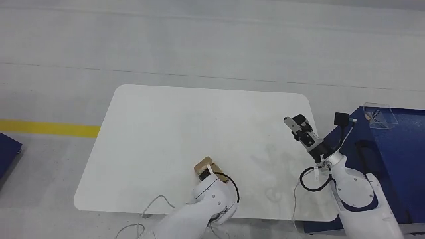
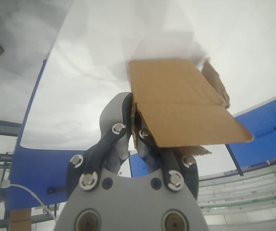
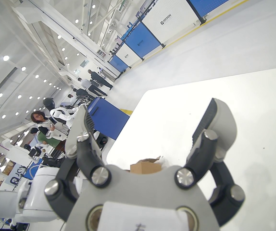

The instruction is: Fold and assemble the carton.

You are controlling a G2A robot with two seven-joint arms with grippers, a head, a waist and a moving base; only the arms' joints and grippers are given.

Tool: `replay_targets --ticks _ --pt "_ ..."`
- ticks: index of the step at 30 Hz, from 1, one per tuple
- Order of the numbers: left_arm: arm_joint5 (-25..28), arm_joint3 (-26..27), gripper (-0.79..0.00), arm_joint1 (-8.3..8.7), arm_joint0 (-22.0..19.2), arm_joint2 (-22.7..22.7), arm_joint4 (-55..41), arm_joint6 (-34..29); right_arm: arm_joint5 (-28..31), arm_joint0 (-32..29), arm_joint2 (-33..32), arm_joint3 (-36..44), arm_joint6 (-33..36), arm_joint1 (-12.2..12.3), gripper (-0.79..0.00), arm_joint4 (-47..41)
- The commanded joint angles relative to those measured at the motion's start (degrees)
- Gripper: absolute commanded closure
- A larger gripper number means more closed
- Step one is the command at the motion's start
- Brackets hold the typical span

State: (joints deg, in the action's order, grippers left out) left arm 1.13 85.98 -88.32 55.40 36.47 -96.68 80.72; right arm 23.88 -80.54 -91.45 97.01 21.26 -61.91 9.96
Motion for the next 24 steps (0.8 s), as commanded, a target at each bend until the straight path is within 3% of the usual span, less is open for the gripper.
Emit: replay_targets --ticks 1,5,8,10,11,13,15,19,21,23,24 --pt "0.2 -0.94 -0.785 -0.7 -1.0 -0.33 -0.25 -1.83 0.0 0.0 0.0 0.0 0.0 0.0 -0.785 0.0" --pt "-1.06 3.67 -0.785 -0.37 0.05 0.45 4.85 -2.28 0.0 0.0 0.0 0.0 0.0 0.0 -0.785 0.0" --pt "-4.36 13.4 -0.785 1.26 4.62 2.62 11.03 -2.31 0.0 0.0 0.0 0.0 0.0 0.0 -0.785 0.0" --pt "-10.61 22.67 -0.785 2.97 9.44 4.07 15.62 -4.04 0.0 0.0 0.0 0.0 0.0 0.0 -0.785 0.0" --pt "-16.39 26.64 -0.785 4.09 11.38 4.22 20.98 -5.06 -0.29 -0.18 0.25 0.26 0.25 -0.02 -0.785 0.01" --pt "-24.73 32.02 -0.785 6.11 15.94 5.98 27.36 -9.84 -1.91 -0.6 1.18 2.04 1.9 -0.02 -0.785 0.59" --pt "-32.36 33.4 -0.785 8.1 19.61 10.8 29.77 -18.69 -2.47 -1.13 1.58 4.27 1.29 0.1 -0.785 7.44" --pt "-43.73 30.53 -0.785 11.61 24.92 20.42 37.81 -35.3 -4.62 -2.81 5.11 7.11 -2.01 -0.17 -0.785 18.24" --pt "-46.71 29.0 -0.785 13.02 25.92 23.15 44.2 -42.82 -5.94 -3.35 6.94 7.83 -1.85 -0.33 -0.785 20.43" --pt "-45.13 28.52 -0.785 14.3 26.43 23.78 51.69 -53.05 -7.64 -3.67 8.7 8.36 -0.42 -0.39 -0.785 23.54" --pt "-45.13 28.52 -0.785 14.3 26.43 23.78 51.69 -53.05 -7.64 -3.67 8.7 8.36 -0.42 -0.39 -0.785 23.54"
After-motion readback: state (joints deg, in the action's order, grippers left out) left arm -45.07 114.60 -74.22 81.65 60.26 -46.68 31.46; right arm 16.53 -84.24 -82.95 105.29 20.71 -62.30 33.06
